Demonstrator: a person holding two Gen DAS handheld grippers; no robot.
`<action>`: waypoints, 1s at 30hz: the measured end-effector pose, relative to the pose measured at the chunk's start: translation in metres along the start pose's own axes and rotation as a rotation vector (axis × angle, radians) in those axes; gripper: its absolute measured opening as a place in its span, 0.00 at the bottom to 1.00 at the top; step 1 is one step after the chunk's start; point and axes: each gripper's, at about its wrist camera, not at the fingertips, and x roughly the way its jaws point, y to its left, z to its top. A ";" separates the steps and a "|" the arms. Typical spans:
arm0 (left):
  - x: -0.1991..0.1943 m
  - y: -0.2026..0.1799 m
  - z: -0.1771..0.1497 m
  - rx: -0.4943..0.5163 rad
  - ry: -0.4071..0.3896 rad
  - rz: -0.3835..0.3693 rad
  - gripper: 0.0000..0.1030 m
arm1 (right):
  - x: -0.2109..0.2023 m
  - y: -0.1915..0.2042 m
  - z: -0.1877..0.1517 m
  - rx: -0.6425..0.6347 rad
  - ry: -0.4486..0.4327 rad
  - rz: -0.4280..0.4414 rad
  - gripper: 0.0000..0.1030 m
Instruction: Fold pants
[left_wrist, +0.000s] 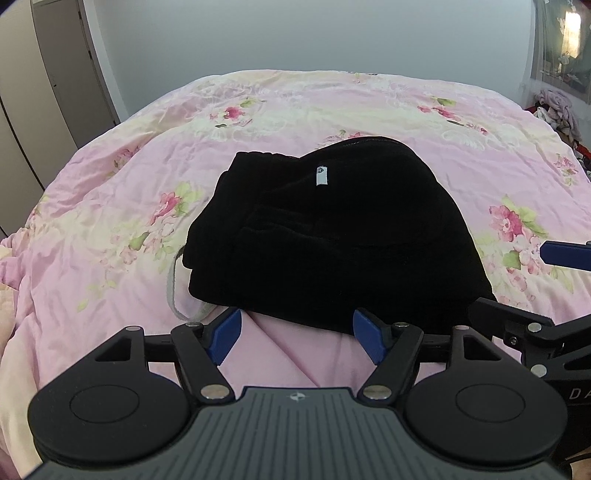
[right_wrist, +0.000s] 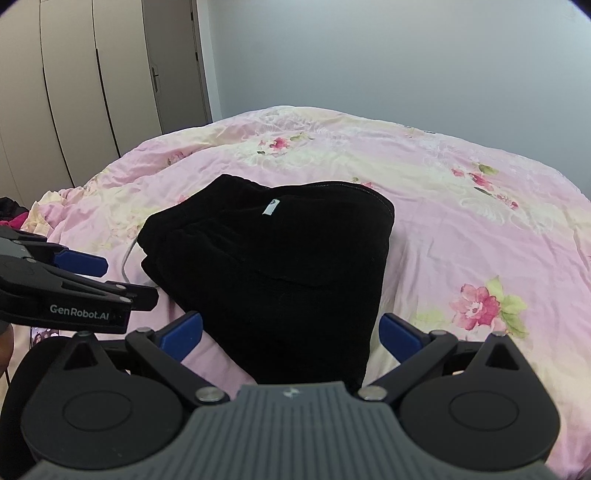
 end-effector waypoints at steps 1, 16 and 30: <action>-0.001 -0.001 0.000 0.000 0.000 -0.001 0.79 | -0.001 0.000 0.000 -0.001 -0.001 -0.002 0.95; -0.013 -0.005 0.000 -0.003 -0.017 0.005 0.79 | -0.015 0.000 -0.001 -0.010 -0.029 -0.004 0.95; -0.017 -0.001 -0.001 0.000 -0.026 0.012 0.79 | -0.019 0.004 -0.001 -0.020 -0.038 -0.005 0.95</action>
